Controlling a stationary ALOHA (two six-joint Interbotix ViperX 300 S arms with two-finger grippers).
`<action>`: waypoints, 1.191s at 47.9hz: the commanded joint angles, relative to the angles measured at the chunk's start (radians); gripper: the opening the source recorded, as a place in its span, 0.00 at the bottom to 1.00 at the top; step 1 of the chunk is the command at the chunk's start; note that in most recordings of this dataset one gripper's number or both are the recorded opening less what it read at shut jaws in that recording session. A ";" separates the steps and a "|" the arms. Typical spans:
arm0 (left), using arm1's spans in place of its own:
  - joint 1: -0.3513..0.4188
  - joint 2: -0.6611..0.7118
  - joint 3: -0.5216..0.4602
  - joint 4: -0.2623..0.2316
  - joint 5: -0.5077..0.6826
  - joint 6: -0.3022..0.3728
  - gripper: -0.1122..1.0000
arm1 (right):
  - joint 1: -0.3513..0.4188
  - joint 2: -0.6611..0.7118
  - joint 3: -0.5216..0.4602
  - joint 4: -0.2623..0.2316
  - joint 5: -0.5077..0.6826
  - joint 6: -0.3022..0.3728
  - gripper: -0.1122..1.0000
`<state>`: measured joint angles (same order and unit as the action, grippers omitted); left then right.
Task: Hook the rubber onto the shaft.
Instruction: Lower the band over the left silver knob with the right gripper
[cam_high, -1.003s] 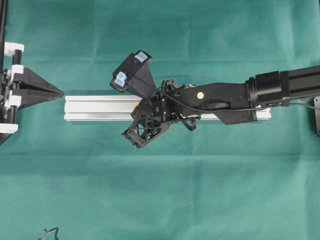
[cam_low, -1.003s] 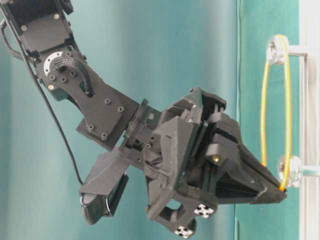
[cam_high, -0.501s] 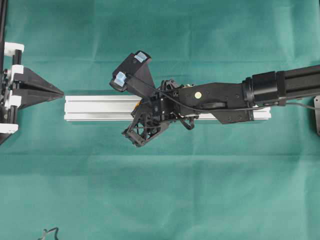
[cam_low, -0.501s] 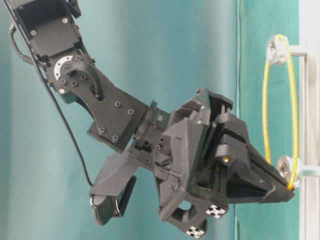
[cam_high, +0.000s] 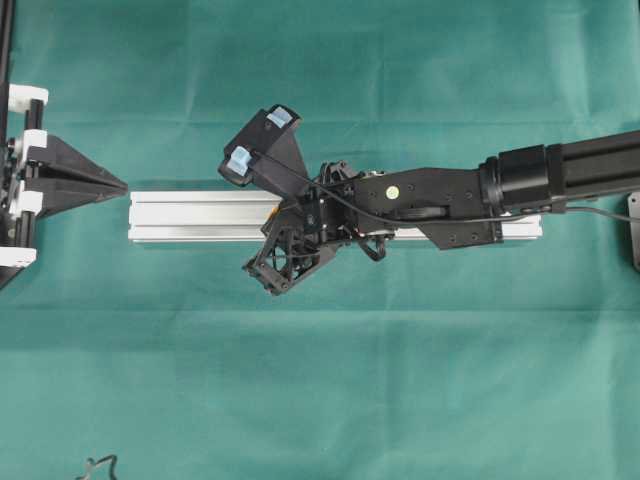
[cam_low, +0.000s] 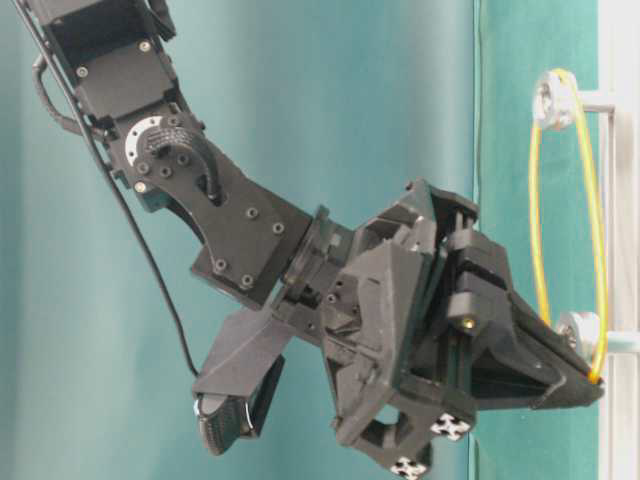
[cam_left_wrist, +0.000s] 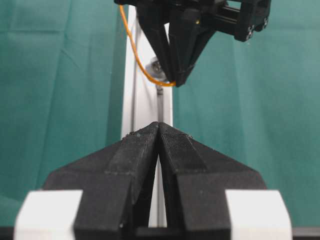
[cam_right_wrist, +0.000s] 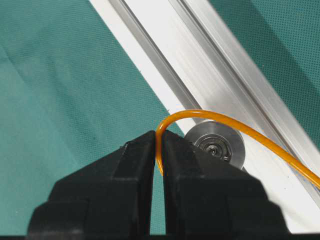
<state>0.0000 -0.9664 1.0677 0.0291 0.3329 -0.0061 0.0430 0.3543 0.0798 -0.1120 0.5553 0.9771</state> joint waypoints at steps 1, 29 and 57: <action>0.003 0.008 -0.032 0.003 -0.009 0.000 0.12 | 0.002 -0.017 -0.029 -0.003 -0.012 -0.002 0.16; 0.003 0.008 -0.032 0.003 -0.009 0.000 0.12 | 0.011 -0.015 -0.018 0.002 0.002 -0.002 0.16; 0.003 0.009 -0.032 0.003 -0.009 0.000 0.12 | 0.028 -0.101 0.091 0.003 0.012 0.003 0.16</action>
<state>0.0000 -0.9649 1.0677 0.0291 0.3329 -0.0061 0.0644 0.3083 0.1687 -0.1104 0.5706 0.9756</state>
